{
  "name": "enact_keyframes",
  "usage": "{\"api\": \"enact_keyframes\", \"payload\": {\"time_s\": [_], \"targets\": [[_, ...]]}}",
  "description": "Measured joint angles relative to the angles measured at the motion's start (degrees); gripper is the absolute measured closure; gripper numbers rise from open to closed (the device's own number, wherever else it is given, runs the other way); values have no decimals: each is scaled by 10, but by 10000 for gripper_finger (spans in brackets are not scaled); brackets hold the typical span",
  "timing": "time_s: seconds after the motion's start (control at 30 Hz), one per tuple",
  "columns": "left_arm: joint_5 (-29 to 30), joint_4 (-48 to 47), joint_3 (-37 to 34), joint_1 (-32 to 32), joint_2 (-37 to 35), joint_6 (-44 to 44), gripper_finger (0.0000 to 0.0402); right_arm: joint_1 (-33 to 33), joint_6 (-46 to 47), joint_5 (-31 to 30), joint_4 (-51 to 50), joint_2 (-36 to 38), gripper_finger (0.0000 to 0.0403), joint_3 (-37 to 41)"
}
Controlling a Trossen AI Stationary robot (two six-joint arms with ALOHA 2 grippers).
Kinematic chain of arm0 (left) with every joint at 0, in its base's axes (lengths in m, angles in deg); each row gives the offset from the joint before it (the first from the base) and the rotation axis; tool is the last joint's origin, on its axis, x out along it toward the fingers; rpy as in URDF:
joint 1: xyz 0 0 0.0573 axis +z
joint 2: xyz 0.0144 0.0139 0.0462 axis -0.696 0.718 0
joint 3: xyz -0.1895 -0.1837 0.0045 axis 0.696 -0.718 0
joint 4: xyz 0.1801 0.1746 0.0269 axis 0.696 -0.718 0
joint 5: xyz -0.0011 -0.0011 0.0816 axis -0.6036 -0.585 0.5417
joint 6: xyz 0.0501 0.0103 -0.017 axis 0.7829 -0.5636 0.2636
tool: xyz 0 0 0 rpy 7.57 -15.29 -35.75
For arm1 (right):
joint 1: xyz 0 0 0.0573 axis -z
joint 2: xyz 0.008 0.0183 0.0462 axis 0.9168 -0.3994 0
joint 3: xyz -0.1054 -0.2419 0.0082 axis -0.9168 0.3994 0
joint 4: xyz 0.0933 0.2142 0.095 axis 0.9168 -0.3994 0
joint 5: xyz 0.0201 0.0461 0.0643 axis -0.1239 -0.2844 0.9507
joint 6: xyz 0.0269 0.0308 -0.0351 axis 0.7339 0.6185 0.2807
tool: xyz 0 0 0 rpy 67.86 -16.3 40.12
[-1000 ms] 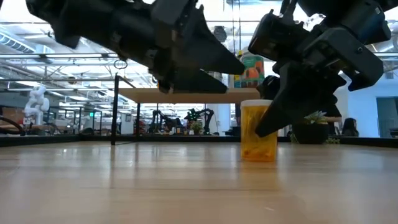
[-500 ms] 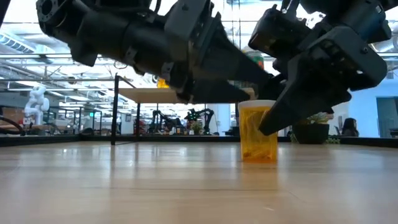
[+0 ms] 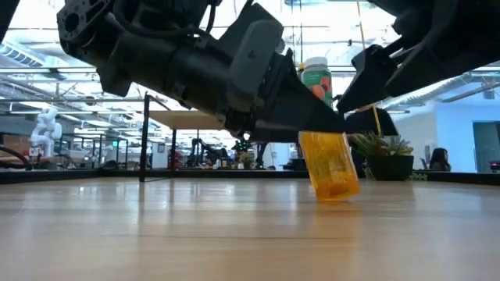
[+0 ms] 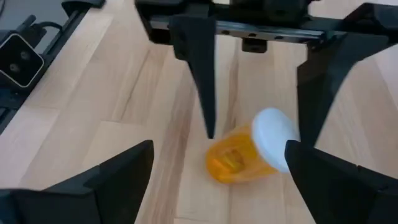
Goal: Pick and place medicine bottles onto shelf by color
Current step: Put the middle orange pill bottle aligned with the other orange pill bottle on the shelf
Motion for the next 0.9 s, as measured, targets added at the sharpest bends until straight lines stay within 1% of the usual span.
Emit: {"api": "enact_keyframes", "payload": {"time_s": [0.2, 0.4, 0.5, 0.9], "targets": [[-1, 6, -1, 7, 7, -10, 71, 0, 1, -2, 20, 20, 44, 20], [-5, 10, 0, 11, 7, -26, 71, -2, 0, -2, 19, 20, 44, 21], [-19, 19, 0, 11, 6, -26, 71, -2, -1, -2, 23, 20, 44, 21], [-20, 24, 0, 20, 12, -26, 71, -2, -3, -2, 27, 20, 44, 21]]}}
